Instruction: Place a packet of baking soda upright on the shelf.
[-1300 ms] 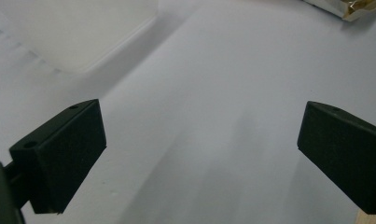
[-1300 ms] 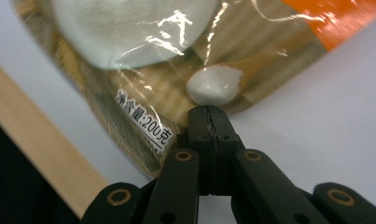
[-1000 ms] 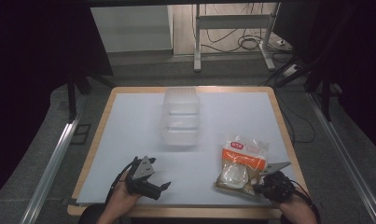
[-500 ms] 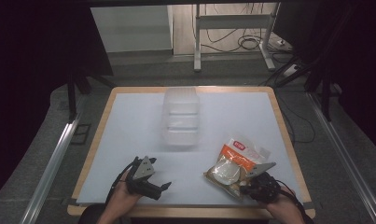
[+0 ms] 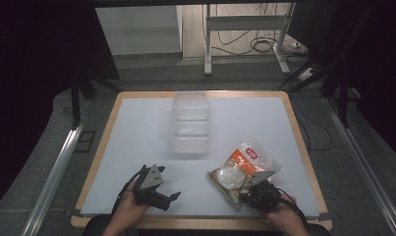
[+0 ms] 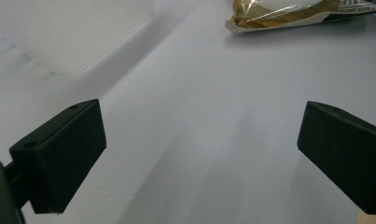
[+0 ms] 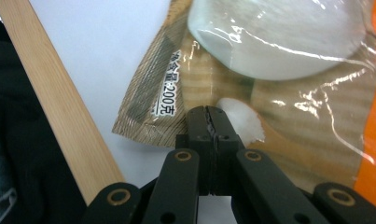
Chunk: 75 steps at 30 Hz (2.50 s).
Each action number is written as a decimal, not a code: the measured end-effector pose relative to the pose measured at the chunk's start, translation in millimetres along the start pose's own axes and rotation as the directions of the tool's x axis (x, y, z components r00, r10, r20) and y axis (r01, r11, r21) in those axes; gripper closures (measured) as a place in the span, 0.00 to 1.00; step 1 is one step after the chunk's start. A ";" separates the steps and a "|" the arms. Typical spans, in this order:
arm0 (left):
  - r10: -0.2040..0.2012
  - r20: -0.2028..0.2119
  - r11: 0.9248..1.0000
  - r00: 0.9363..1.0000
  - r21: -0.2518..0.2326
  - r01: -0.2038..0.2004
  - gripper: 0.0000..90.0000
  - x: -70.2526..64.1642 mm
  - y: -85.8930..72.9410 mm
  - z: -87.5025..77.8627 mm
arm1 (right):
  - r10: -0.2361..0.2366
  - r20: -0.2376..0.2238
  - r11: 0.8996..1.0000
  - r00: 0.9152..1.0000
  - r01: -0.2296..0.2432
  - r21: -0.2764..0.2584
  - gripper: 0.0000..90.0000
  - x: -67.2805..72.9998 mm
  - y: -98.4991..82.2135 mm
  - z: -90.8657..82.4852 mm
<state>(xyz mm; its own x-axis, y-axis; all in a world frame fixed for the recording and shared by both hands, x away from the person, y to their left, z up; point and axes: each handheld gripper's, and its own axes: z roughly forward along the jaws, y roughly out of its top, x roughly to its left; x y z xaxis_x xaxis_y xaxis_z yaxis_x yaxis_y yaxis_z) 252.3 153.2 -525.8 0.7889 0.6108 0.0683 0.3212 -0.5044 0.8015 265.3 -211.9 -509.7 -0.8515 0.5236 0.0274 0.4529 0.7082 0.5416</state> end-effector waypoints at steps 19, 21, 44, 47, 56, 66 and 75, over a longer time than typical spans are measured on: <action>0.002 -0.005 1.000 1.000 -0.005 -0.002 0.01 0.1 -0.2 -1.7 | 0.001 -0.037 0.999 0.999 -0.002 -0.033 0.76 2.5 3.9 -3.1; 0.002 -0.005 1.000 1.000 -0.004 -0.002 0.01 0.1 -0.2 -1.6 | 0.001 -0.026 0.999 1.000 -0.002 -0.040 0.74 2.5 4.4 -6.6; 0.008 -0.011 1.000 1.000 0.004 -0.008 0.01 -1.6 0.1 0.1 | 0.044 0.121 0.992 0.992 -0.030 -0.120 0.29 -23.5 7.8 -37.3; 0.009 -0.012 1.000 1.000 0.005 -0.009 0.01 -1.7 0.1 0.3 | 0.051 0.142 0.991 0.989 -0.032 -0.133 0.24 -28.1 9.1 -41.5; 0.008 -0.016 1.000 1.000 0.005 -0.008 0.01 -2.0 0.1 0.9 | 0.085 0.177 0.985 0.981 -0.057 -0.160 0.09 -46.1 10.5 -51.4; 0.008 -0.021 1.000 1.000 0.000 -0.008 0.01 -1.7 0.1 0.5 | 0.103 0.159 0.982 0.982 -0.074 -0.176 0.06 -74.8 17.7 -59.7; 0.002 -0.021 1.000 1.000 0.000 -0.002 0.01 -0.9 -0.1 -0.1 | 0.144 0.107 0.978 0.984 -0.125 -0.165 0.05 -109.5 20.5 -47.0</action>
<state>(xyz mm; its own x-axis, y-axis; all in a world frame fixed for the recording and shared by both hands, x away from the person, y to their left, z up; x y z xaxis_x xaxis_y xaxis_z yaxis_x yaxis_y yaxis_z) 251.5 152.8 -525.9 0.7787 0.6219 0.0825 0.3191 -0.5058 0.8014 355.4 -276.9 -462.1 -0.7442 0.6678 0.0148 0.5060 0.5492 0.6651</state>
